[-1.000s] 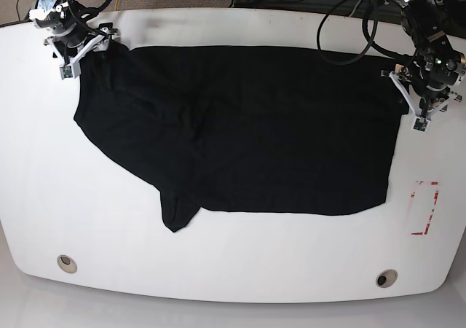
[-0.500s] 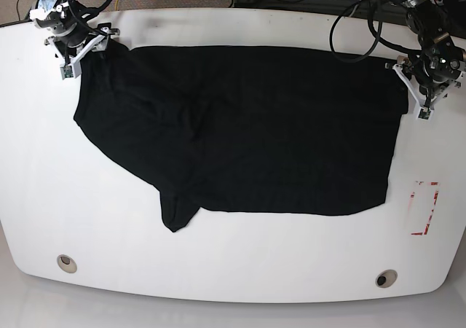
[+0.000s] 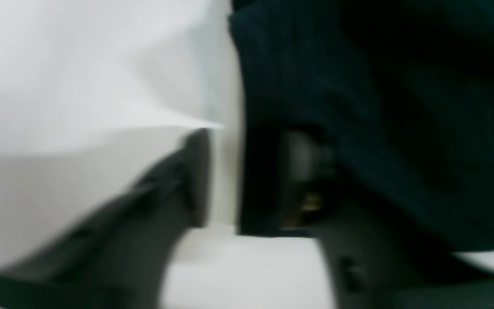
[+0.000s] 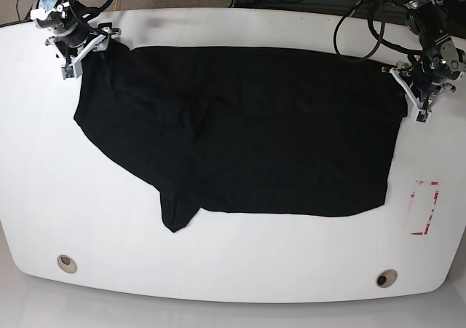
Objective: Layout the t-shirt on the table in an organized manner, then fold the t-shirt properly
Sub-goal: 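Grasp the shirt edge corners with both grippers and pull taut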
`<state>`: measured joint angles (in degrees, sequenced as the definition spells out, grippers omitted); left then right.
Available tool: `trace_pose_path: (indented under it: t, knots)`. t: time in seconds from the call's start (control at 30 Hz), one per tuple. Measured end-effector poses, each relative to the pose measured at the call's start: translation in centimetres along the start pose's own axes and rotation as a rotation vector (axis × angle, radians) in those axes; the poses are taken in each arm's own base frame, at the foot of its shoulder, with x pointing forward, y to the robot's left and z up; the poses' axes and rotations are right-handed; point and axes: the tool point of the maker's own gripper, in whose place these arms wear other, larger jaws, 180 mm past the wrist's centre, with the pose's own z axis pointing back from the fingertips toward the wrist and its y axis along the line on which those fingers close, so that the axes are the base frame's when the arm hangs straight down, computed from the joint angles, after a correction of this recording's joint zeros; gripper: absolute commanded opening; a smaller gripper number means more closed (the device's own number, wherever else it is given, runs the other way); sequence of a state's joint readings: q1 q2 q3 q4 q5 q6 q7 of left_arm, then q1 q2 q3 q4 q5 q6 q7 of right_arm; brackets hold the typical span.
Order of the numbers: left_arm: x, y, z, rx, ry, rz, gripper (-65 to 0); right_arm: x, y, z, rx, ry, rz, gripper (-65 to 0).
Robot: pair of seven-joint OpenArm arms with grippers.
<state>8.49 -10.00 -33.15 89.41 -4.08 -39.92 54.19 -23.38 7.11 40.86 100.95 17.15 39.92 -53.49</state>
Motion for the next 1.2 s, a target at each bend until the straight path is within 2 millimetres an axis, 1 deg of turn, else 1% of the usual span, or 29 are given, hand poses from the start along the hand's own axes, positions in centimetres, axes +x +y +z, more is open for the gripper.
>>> trace_pose_path:
  t: [0.07, 0.13, 0.23, 0.27, 0.3, 0.43, 0.53, 0.8, 0.93, 1.13, 1.2]
  knots:
    - [0.1, -0.3, -0.1, -0.006, 0.001, -0.011, -58.2, 0.0, 0.0, 0.0, 0.000, 0.001, 0.002, -35.7]
    - [0.0, -0.4, -0.1, -0.008, 0.004, -0.016, -58.3, 0.0, 0.0, 0.0, 0.000, 0.003, 0.002, -42.6]
    - [-0.3, -0.6, -0.1, -0.008, -0.008, -0.019, -58.6, 0.2, 0.0, -0.1, -0.003, 0.000, 0.003, -56.4]
    - [-0.4, -0.7, 0.0, -0.009, -0.016, -0.018, -58.6, 0.2, 0.0, -0.1, -0.003, 0.004, 0.004, -58.3]
    - [-0.6, -0.7, 0.1, -0.008, -0.016, -0.021, -58.6, 0.2, 0.0, -0.1, -0.003, 0.004, 0.003, -62.8]
    - [-1.3, -0.9, 0.6, -0.004, -0.008, -0.031, -58.7, 0.3, 0.2, -0.2, 0.002, 0.003, 0.010, -62.9]
    - [-2.2, -1.1, 1.1, 0.000, 0.006, -0.043, -58.7, 0.3, 0.5, -0.3, 0.011, 0.009, 0.026, -61.4]
    - [-4.9, -1.5, 2.6, 0.012, 0.053, -0.079, -58.7, -0.3, 0.7, 0.0, 0.023, 0.029, 0.070, -61.2]
    - [-6.3, -1.5, 3.4, 0.022, 0.079, -0.093, -58.7, -0.9, 0.5, 0.5, 0.018, 0.048, 0.093, -61.2]
    - [-8.9, -0.8, 4.8, 0.054, 0.154, -0.093, -58.3, -2.2, -0.2, 1.4, 0.003, 0.098, 0.128, -61.0]
    - [-9.2, -0.7, 5.0, 0.059, 0.164, -0.093, -58.3, -2.5, -0.5, 1.6, -0.002, 0.110, 0.142, -60.9]
